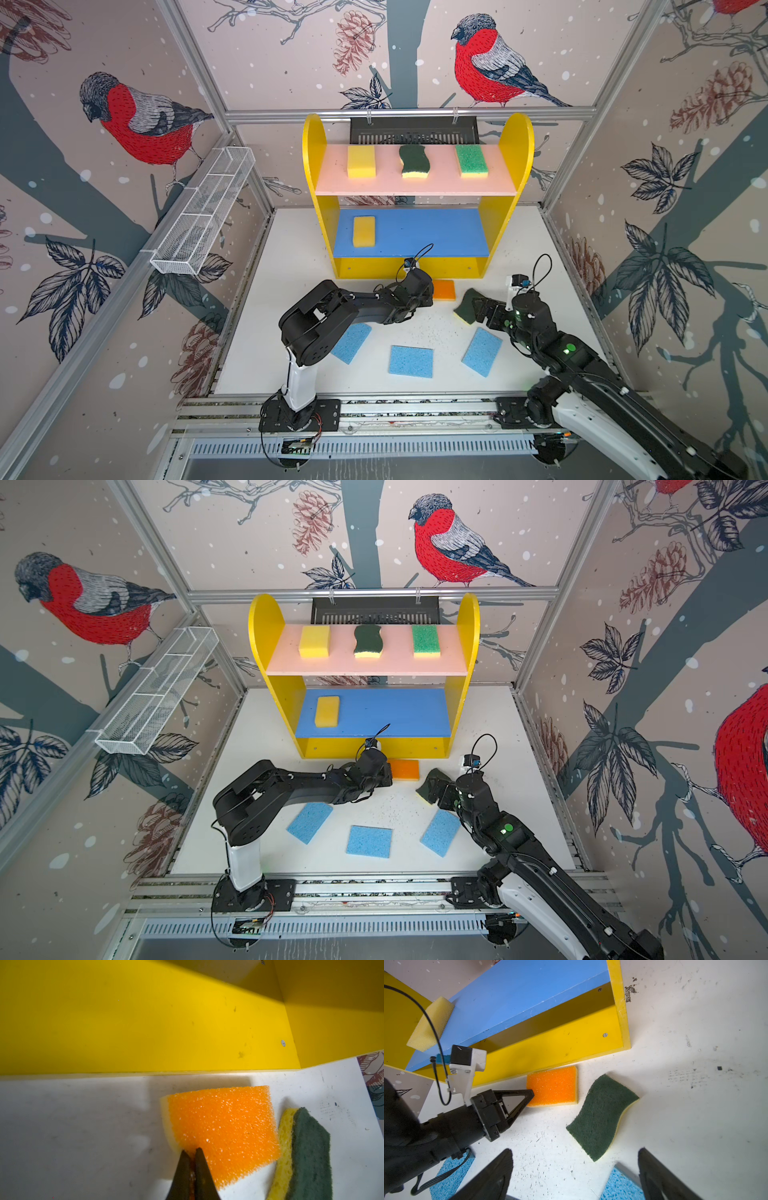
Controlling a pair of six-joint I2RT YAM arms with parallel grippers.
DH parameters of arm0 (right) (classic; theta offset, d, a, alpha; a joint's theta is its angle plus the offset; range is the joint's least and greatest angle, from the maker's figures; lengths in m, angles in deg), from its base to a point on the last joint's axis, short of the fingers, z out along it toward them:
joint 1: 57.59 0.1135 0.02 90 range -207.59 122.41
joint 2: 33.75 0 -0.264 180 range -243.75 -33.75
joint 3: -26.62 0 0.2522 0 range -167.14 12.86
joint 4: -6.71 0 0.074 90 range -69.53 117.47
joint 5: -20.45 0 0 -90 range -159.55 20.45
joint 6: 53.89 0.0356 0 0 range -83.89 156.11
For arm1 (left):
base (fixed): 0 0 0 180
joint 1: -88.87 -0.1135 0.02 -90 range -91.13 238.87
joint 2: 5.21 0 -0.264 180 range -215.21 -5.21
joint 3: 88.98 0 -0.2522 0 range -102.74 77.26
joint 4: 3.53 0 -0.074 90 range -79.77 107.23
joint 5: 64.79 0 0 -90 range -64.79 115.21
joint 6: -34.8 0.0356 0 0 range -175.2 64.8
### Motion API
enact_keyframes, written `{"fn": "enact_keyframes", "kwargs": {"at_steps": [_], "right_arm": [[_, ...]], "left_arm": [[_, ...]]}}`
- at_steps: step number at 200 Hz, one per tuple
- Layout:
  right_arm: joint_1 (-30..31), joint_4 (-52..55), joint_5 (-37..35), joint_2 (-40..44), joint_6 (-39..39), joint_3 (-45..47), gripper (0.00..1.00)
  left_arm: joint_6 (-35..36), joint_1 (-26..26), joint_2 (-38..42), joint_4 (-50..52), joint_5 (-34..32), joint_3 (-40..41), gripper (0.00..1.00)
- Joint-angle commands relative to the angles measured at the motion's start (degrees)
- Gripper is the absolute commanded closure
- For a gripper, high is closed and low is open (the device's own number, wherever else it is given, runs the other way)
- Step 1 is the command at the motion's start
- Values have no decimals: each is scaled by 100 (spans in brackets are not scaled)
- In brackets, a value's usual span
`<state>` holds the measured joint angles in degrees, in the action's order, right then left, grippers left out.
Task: Arrange cleaning sponges on a shelf
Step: Move the cleaning sponge to the center of the table.
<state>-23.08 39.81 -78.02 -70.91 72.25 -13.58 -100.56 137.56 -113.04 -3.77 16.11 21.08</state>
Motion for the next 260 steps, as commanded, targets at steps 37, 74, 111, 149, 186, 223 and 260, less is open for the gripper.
{"fn": "enact_keyframes", "kwargs": {"at_steps": [37, 74, 111, 149, 186, 223, 260], "right_arm": [[8, -200, 240, -49, 146, 114, 7], [8, -297, 357, -101, 225, 156, 7], [17, -416, 473, -245, 274, 156, 7], [30, -528, 602, -388, 328, 173, 7], [39, -517, 603, -423, 316, 139, 7], [40, -507, 559, -412, 323, 165, 7], [44, -450, 535, -361, 324, 178, 7]], "left_arm": [[-473, -44, 690, 536, -369, 775, 94], [-740, -13, 1381, 556, -346, 1517, 95], [-994, 191, 1730, 801, -263, 1787, 93], [-1370, 437, 1723, 756, 99, 1840, 81], [-1350, 592, 1756, 694, 394, 1764, 70], [-1014, 659, 1655, 371, 1121, 1674, 60], [-359, 706, 1548, 385, 1796, 1385, 47]]}}
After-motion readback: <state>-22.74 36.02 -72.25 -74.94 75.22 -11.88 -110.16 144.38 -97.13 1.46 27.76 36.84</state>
